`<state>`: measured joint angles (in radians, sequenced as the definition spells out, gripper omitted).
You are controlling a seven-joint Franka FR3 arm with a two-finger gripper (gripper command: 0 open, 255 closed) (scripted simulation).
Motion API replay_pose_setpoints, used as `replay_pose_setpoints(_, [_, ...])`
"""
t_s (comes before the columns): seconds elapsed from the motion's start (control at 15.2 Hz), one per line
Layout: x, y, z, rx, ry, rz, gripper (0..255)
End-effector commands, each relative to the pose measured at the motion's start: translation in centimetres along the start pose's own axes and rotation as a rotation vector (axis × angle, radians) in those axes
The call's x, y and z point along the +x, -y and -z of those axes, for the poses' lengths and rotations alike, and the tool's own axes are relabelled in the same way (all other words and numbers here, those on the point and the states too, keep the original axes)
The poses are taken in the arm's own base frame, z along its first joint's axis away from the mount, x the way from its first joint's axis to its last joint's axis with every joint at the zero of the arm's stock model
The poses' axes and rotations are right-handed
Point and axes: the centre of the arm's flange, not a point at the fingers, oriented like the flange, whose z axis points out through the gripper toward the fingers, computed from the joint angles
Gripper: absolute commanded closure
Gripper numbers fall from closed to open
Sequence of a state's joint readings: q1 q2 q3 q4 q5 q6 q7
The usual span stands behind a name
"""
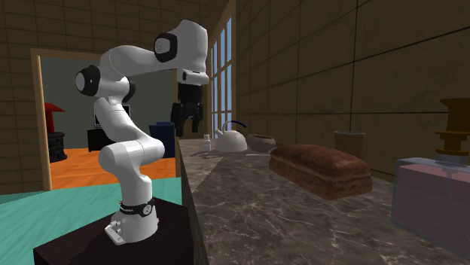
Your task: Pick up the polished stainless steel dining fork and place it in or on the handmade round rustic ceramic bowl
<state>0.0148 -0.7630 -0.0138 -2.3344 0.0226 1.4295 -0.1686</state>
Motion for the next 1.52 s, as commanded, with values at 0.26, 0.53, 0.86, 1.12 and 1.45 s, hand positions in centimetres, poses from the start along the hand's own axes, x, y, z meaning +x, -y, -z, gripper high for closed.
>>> replay_pose_setpoints(0.26, [4.1, 3.2, -1.0, 0.01, 0.006, 0.076, 0])
replay_pose_setpoints(0.53, [7.9, 6.7, -1.9, 0.02, 0.011, 0.152, 0])
replay_pose_setpoints(0.86, [12.2, 11.5, -3.1, 0.033, 0.018, 0.247, 0])
replay_pose_setpoints(1.12, [15.4, 15.6, -4.0, 0.043, 0.023, 0.323, 0])
replay_pose_setpoints(1.45, [18.8, 21.0, -5.1, 0.055, 0.03, 0.418, 0])
